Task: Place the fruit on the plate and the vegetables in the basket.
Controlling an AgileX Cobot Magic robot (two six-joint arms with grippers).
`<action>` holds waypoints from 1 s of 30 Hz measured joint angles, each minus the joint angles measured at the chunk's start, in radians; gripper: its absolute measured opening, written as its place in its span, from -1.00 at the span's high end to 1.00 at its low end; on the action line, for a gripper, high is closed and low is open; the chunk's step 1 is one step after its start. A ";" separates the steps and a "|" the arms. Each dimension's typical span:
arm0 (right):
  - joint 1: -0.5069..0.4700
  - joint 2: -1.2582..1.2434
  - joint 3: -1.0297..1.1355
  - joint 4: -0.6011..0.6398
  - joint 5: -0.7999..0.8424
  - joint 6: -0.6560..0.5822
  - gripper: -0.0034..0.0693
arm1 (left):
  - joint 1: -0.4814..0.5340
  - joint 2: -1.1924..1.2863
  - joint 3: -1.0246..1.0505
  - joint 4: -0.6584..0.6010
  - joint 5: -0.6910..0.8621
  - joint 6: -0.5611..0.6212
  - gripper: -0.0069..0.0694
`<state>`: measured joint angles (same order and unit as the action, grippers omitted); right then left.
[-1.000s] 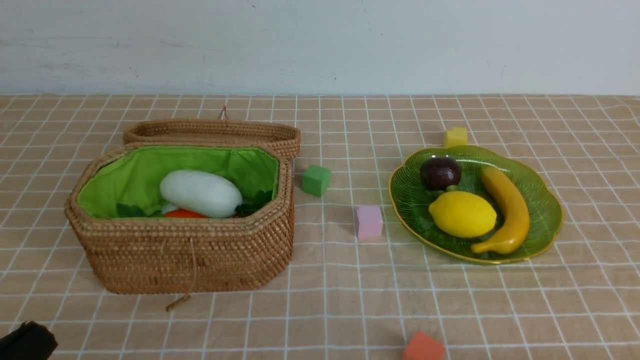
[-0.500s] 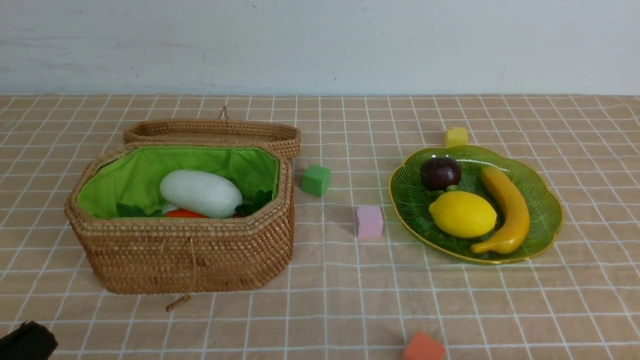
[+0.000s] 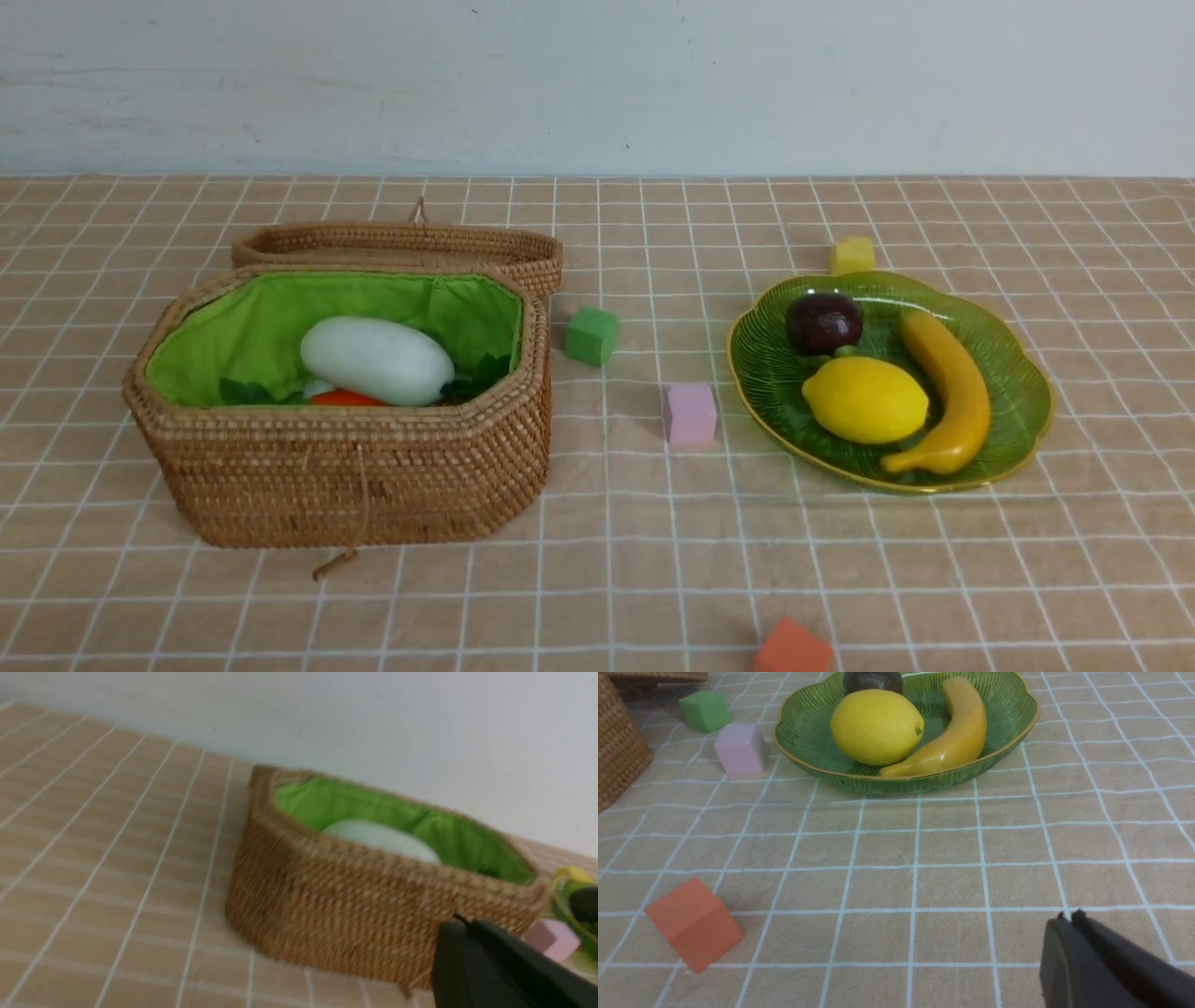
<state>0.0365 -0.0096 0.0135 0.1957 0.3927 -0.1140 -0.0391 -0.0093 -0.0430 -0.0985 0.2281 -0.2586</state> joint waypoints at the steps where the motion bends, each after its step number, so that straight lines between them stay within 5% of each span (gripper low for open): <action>1: 0.000 0.000 0.000 0.000 0.000 0.000 0.90 | 0.000 0.000 0.034 0.046 0.007 -0.060 0.85; 7: 0.000 -0.001 0.000 0.000 -0.001 0.002 0.89 | -0.027 0.000 0.074 0.099 0.166 -0.174 0.85; 30: 0.000 -0.002 0.000 0.000 -0.001 0.003 0.84 | -0.031 0.000 0.074 0.099 0.135 -0.185 0.85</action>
<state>0.0365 -0.0112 0.0135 0.1957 0.3917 -0.1110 -0.0701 -0.0093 0.0310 0.0000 0.3635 -0.4431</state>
